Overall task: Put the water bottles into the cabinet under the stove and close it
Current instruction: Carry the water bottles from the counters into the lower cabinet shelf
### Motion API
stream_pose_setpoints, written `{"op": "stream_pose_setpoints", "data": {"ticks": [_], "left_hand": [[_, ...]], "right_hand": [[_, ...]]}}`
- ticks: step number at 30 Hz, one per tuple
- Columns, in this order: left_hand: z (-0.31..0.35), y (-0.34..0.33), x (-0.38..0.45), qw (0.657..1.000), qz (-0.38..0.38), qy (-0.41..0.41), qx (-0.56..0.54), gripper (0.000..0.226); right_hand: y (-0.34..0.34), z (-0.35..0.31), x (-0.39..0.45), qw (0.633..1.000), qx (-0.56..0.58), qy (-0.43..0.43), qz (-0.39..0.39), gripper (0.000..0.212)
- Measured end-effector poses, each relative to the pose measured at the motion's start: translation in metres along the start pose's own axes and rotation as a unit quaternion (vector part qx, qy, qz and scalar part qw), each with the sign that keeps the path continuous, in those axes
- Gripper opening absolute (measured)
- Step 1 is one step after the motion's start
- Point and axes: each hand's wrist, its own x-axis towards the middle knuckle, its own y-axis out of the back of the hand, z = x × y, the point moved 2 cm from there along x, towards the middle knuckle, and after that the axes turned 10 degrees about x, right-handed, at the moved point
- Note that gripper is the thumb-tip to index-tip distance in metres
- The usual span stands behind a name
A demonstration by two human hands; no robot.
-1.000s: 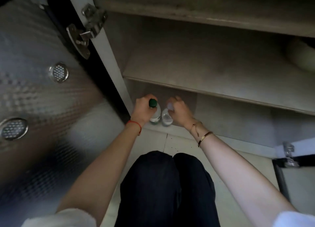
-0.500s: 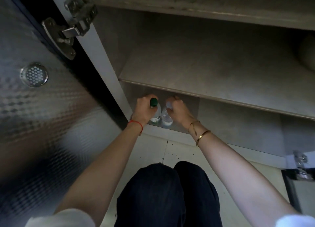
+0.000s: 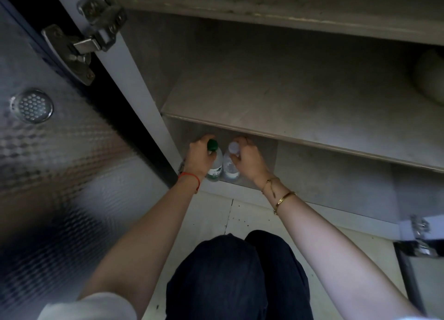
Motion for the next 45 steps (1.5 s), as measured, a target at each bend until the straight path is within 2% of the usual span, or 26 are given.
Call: {"op": "stream_pose_setpoints", "data": {"ticks": [5,10,20,31,34,45], "left_hand": [[0.001,0.005,-0.013,1.000,0.004,0.003,0.007,0.046],[0.005,0.011,-0.027,0.998,0.015,-0.016,0.060,0.045],[0.024,0.049,-0.061,0.993,0.040,-0.067,0.093,0.041],[0.119,0.217,-0.156,0.989,0.008,-0.098,0.108,0.038],[0.149,0.274,-0.195,0.985,0.005,-0.095,0.145,0.037],[0.264,0.472,-0.304,0.982,-0.002,-0.147,0.121,0.037]], "right_hand": [[0.005,0.000,-0.016,1.000,0.016,0.001,0.016,0.040],[0.011,0.001,-0.032,0.999,-0.005,0.021,0.028,0.044],[0.042,-0.022,-0.068,0.998,-0.020,0.021,0.052,0.036],[0.172,-0.157,-0.196,0.998,-0.025,-0.029,0.054,0.047],[0.214,-0.199,-0.239,0.997,-0.019,-0.050,0.054,0.047],[0.366,-0.336,-0.387,0.987,-0.012,-0.047,0.152,0.044]]}}
